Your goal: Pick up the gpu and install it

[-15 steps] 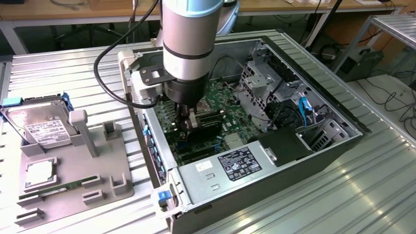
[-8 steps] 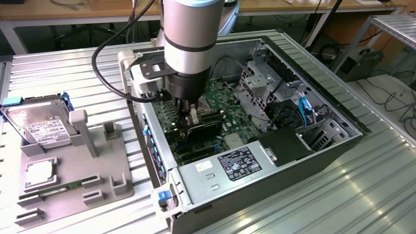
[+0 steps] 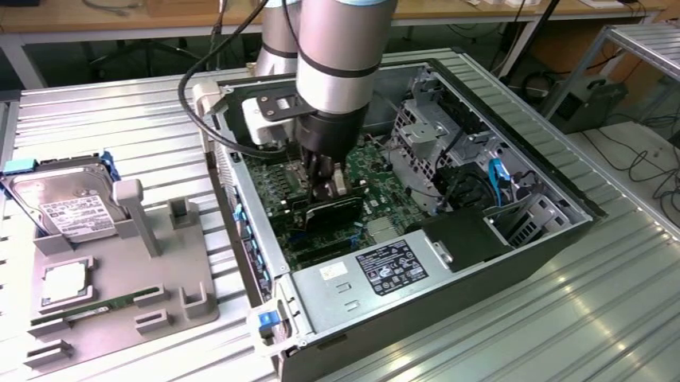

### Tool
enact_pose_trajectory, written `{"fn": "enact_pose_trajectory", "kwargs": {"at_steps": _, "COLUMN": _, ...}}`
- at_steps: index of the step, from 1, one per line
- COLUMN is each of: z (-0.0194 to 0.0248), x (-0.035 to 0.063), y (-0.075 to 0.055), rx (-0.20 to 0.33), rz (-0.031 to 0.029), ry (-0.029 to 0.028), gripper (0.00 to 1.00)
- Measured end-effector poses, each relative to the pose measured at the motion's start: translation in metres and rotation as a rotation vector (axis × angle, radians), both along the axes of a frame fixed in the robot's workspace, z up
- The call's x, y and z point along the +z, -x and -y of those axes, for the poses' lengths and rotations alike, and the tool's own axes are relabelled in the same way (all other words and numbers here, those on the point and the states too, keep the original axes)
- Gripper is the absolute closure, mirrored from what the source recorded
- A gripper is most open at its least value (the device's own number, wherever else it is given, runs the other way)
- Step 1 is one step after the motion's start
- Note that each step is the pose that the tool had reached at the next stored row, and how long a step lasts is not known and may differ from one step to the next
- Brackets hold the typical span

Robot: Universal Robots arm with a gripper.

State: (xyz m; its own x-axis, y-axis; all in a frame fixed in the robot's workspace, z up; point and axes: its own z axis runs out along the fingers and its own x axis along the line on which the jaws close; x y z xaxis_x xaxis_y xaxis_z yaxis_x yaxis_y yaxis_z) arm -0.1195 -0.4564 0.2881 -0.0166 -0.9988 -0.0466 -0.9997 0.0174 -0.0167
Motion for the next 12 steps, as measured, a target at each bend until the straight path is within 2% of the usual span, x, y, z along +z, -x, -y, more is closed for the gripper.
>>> {"fn": "enact_pose_trajectory", "kwargs": {"at_steps": 4, "z": 0.0000, "x": 0.0036, "y": -0.0116, "rx": 0.000, "rz": -0.0026, "ry": -0.0001, "gripper": 0.89}}
{"fn": "enact_pose_trajectory", "kwargs": {"at_steps": 12, "z": 0.0000, "x": 0.0050, "y": -0.0129, "rx": 0.000, "rz": -0.0036, "ry": -0.0003, "gripper": 0.89}}
